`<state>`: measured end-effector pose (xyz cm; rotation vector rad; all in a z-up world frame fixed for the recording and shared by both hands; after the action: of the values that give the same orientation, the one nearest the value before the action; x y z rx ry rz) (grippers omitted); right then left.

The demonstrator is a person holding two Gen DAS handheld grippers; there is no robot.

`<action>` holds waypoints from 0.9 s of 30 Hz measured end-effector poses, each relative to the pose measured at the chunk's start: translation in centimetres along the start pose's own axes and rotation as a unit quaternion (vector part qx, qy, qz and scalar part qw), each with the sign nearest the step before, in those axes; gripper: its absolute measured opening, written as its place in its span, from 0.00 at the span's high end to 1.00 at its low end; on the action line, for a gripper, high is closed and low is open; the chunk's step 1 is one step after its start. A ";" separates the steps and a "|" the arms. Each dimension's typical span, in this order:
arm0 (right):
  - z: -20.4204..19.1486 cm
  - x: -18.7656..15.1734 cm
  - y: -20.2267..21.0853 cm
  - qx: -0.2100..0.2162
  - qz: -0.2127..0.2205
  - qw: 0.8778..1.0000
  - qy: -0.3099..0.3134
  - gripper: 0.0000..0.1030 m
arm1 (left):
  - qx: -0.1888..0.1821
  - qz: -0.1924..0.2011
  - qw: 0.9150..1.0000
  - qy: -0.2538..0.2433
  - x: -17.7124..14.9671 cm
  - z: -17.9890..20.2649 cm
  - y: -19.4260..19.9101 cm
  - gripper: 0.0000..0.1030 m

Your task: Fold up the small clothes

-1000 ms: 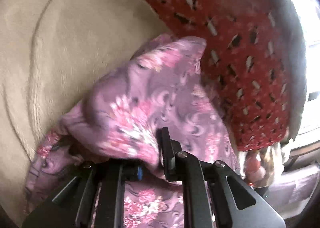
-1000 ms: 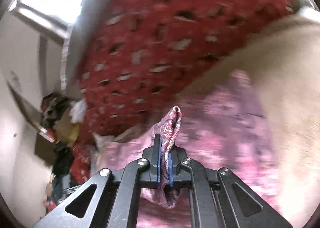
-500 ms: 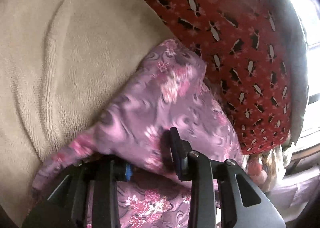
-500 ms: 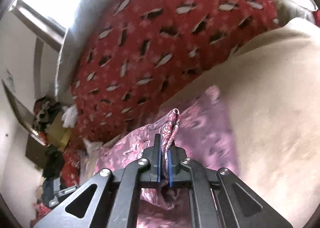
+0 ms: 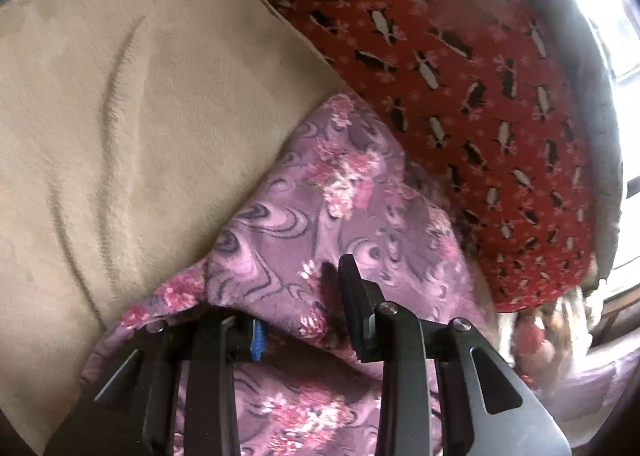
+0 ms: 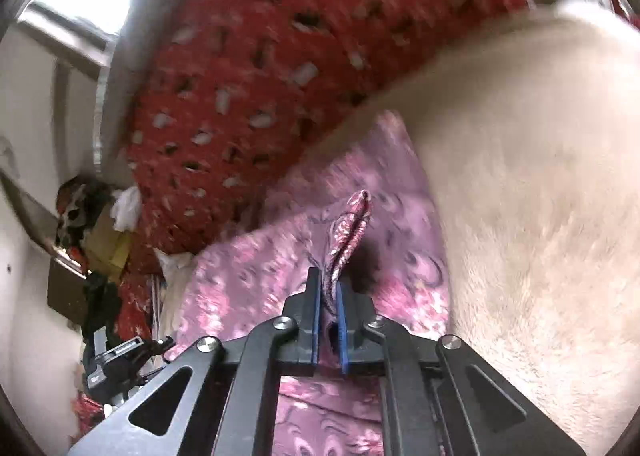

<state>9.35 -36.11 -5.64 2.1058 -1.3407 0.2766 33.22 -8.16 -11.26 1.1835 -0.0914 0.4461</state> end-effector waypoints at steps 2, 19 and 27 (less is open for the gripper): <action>1.3 0.2 0.3 -0.035 -0.001 0.999 0.007 0.94 | 0.007 -0.010 1.000 -0.001 -0.2 -0.3 -0.7 0.72; 0.7 -4.0 -1.3 -0.086 -0.070 0.994 0.026 0.92 | 0.096 0.005 0.979 -0.179 -5.5 4.1 0.1 0.44; -0.3 -10.6 2.7 -0.099 -0.198 0.975 0.027 0.85 | 0.131 -0.063 0.958 -0.246 -11.0 1.0 2.9 0.45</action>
<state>2.09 -28.86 -9.46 2.1205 -0.8506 0.0288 22.23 -11.41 -11.64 1.5342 -0.3937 0.0408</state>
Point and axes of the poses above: each gripper's, at about its wrist camera, not at the fingertips, and y roughly against the way its jaws point, z to its right, x to its top, the point moved 8 cm from there along -y, roughly the way its jaws point, and after that the axes turned 14 degrees about x, right-handed, at the moved point
